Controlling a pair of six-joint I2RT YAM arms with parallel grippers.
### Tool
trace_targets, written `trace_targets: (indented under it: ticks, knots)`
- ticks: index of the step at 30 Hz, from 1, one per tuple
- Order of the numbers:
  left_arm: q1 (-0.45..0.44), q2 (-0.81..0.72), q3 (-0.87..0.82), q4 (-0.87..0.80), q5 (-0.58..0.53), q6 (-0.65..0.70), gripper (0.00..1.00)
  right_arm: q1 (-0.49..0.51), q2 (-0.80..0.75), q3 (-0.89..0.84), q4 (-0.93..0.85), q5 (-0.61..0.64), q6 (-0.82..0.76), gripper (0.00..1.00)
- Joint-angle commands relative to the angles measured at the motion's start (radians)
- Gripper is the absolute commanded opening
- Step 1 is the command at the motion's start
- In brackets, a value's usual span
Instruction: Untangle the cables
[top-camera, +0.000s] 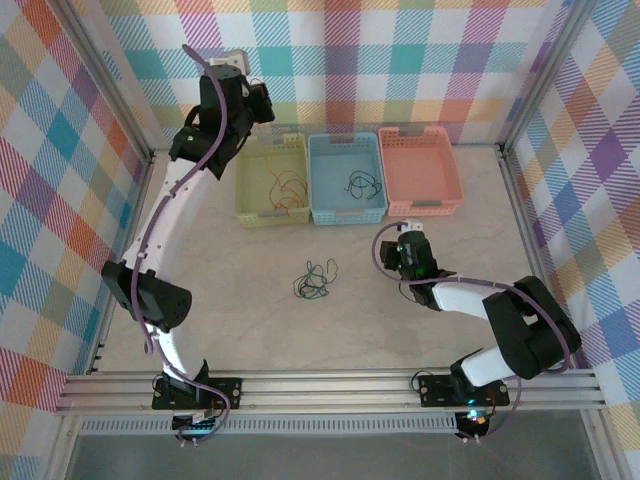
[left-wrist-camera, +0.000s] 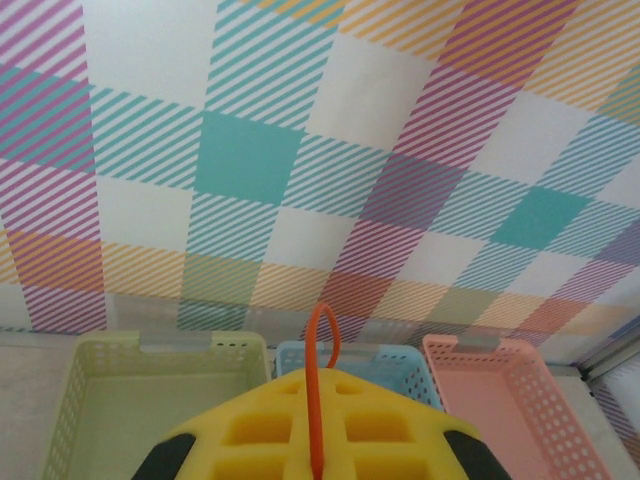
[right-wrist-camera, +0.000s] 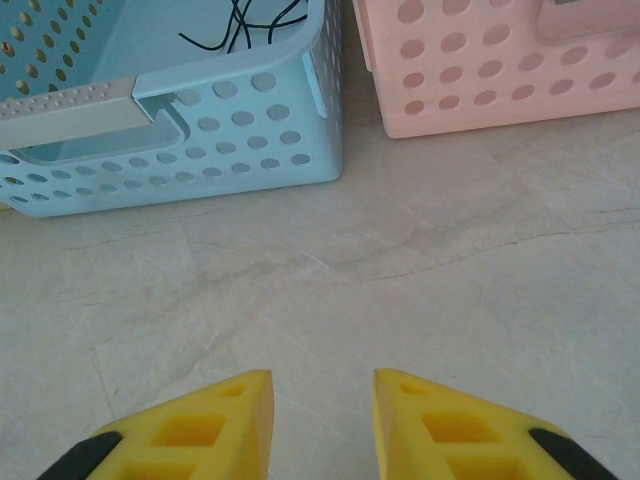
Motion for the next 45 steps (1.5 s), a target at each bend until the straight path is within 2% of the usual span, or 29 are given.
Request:
trace_targets:
  ticks: [1, 5, 11, 17, 20, 23, 25, 27, 31, 36, 40, 45]
  knots:
    - [0.034, 0.055, 0.044, -0.001, -0.003, -0.001, 0.00, -0.002, 0.007, 0.034, 0.028, -0.016, -0.017, 0.33]
    - [0.046, 0.096, 0.008, 0.037, 0.017, -0.015, 0.00, -0.004, 0.001, 0.028, 0.025, 0.005, -0.031, 0.33]
    - [0.052, 0.161, -0.089, 0.092, 0.033, -0.051, 0.00, -0.004, 0.013, 0.039, 0.023, -0.027, -0.030, 0.33]
    - [0.068, 0.272, -0.114, 0.023, 0.079, -0.115, 0.00, -0.004, 0.017, 0.039, 0.031, -0.042, -0.030, 0.33]
    - [0.071, 0.328, -0.103, -0.039, 0.114, -0.131, 0.12, -0.004, 0.024, 0.045, 0.034, -0.062, -0.033, 0.31]
    - [0.075, 0.333, -0.129, -0.060, 0.126, -0.134, 0.39, -0.004, 0.027, 0.047, 0.040, -0.083, -0.039, 0.31]
    - [0.076, 0.287, -0.192, -0.026, 0.126, -0.129, 0.55, -0.003, 0.028, 0.048, 0.050, -0.103, -0.047, 0.32]
    - [0.077, 0.210, -0.280, 0.020, 0.139, -0.138, 0.61, -0.002, 0.027, 0.045, 0.071, -0.140, -0.055, 0.33]
    - [0.075, 0.031, -0.440, 0.074, 0.249, -0.183, 0.63, 0.011, 0.054, 0.060, 0.121, -0.274, -0.091, 0.34]
    - [0.042, -0.189, -0.725, 0.167, 0.383, -0.238, 0.63, 0.054, 0.098, 0.104, 0.131, -0.413, -0.135, 0.35]
    - [-0.009, -0.345, -0.942, 0.186, 0.417, -0.273, 0.62, 0.088, 0.102, 0.115, 0.133, -0.435, -0.175, 0.37]
    - [-0.136, -0.490, -1.170, 0.230, 0.387, -0.298, 0.58, 0.093, 0.097, 0.118, 0.106, -0.392, -0.179, 0.39]
